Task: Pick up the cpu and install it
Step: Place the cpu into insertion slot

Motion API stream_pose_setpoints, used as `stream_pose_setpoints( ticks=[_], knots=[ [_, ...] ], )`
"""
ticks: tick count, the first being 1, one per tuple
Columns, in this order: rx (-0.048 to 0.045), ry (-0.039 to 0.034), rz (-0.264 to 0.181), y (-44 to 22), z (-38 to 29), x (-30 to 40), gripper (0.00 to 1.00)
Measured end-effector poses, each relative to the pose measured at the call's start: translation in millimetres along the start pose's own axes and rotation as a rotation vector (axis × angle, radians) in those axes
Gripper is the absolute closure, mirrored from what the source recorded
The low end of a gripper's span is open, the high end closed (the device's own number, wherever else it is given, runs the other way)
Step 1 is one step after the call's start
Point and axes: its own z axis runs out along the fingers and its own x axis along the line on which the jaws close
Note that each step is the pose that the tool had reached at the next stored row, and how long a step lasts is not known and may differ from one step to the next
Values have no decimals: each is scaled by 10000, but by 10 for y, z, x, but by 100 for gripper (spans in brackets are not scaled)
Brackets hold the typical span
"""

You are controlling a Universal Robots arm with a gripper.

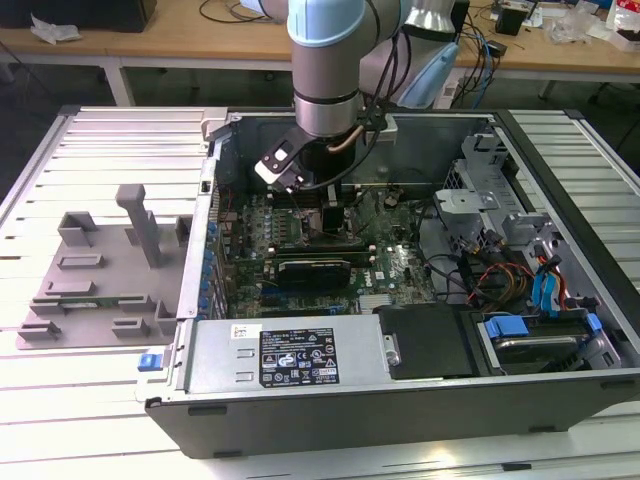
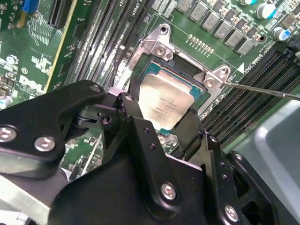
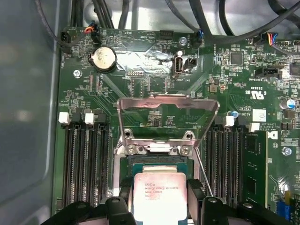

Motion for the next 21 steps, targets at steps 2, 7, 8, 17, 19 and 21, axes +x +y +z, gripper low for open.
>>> stream_pose_setpoints(
  ticks=[2, 7, 8, 17, 19, 21],
  knots=[
    [10, -15, 161, 0, 2, 0, 45],
    [9, -13, 162, 5, 22, 1, 45],
    [8, -12, 162, 7, 26, 1, 45],
    [2, -2, 58, 11, 40, 5, 45],
    [5, -6, 57, 10, 44, 4, 45],
    [4, -5, 57, 11, 46, 4, 45]
  ],
)
